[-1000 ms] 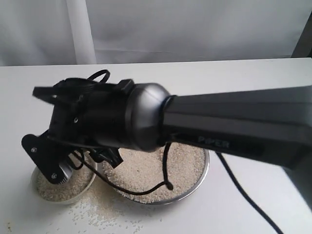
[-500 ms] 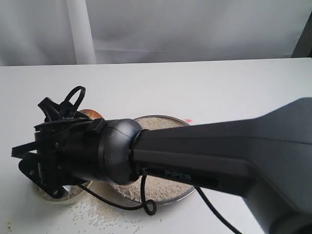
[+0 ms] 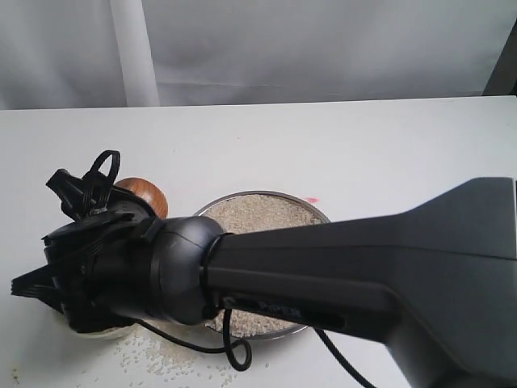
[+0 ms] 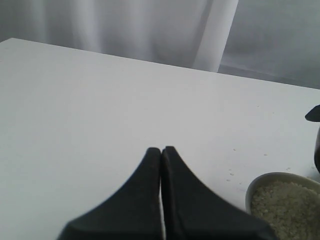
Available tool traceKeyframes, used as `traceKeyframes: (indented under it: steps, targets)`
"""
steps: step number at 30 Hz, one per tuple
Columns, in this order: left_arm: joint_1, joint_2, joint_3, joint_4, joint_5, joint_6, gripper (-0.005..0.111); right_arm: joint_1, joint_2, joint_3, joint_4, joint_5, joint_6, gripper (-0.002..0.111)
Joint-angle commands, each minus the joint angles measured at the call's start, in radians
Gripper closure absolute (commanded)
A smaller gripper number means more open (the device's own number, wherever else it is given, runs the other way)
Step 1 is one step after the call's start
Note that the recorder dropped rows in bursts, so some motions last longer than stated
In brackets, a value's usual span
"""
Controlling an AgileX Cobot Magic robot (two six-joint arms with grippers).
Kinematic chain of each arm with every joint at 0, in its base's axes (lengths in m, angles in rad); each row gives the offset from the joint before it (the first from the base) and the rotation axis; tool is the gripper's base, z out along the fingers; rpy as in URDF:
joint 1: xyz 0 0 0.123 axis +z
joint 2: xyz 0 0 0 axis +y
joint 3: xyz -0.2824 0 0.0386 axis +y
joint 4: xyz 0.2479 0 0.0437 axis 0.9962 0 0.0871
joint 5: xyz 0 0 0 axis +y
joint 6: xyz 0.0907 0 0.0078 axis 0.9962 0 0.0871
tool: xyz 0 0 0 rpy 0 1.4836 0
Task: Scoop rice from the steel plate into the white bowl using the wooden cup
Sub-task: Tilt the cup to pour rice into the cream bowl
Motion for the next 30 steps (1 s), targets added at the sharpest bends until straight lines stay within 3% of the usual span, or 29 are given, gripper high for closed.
traceKeyframes:
  steps: [1, 30]
  targets:
    - [-0.005, -0.002, -0.004, -0.006, -0.006, -0.002, 0.107, 0.004, -0.003, -0.009, -0.052, 0.0, 0.007, 0.108]
    - [-0.005, -0.002, -0.004, -0.006, -0.006, -0.002, 0.107, 0.05, 0.031, -0.009, -0.298, 0.045, 0.01, 0.108]
